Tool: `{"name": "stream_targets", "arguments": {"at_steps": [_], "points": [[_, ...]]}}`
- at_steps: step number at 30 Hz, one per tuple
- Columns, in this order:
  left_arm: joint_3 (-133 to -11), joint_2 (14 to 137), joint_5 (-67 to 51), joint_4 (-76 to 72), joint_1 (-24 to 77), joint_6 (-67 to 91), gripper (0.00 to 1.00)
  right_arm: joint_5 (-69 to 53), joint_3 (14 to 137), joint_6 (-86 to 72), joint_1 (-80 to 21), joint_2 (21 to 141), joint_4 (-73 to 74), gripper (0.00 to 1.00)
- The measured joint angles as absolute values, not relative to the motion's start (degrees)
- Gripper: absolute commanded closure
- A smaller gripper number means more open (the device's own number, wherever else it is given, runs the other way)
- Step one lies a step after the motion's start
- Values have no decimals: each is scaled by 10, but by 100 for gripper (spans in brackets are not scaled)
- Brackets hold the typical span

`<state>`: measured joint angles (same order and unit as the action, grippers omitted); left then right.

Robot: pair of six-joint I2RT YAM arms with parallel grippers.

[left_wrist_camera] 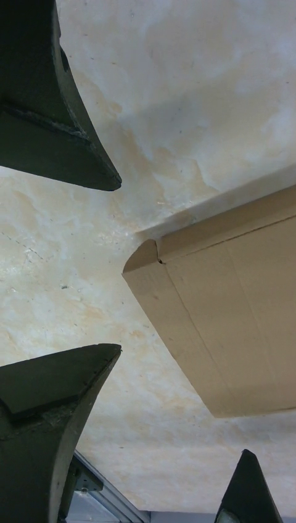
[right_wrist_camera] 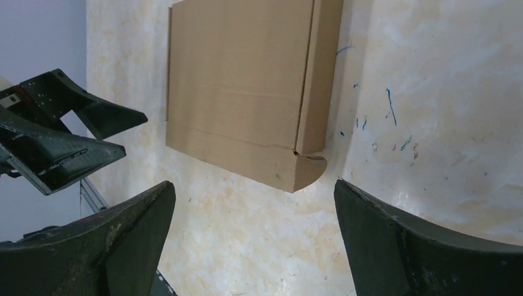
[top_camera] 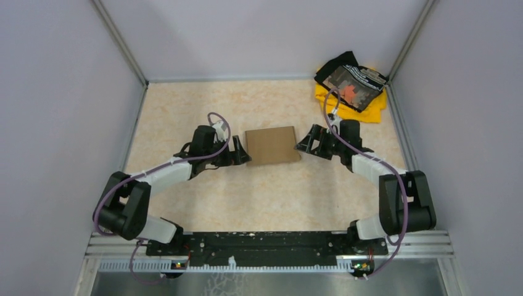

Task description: Fold the paper box

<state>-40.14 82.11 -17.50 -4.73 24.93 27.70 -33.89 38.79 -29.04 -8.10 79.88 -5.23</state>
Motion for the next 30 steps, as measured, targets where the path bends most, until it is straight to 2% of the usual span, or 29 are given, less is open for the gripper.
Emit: {"name": "stream_targets", "arguments": {"at_steps": [12,30], "points": [[-380,823,-172,-99,249,284,1,-347,345,-318,-81,851,-173,2],[-373,860,-192,-156,263,290,1,-374,363,-340,-85,905,-234,1]]}}
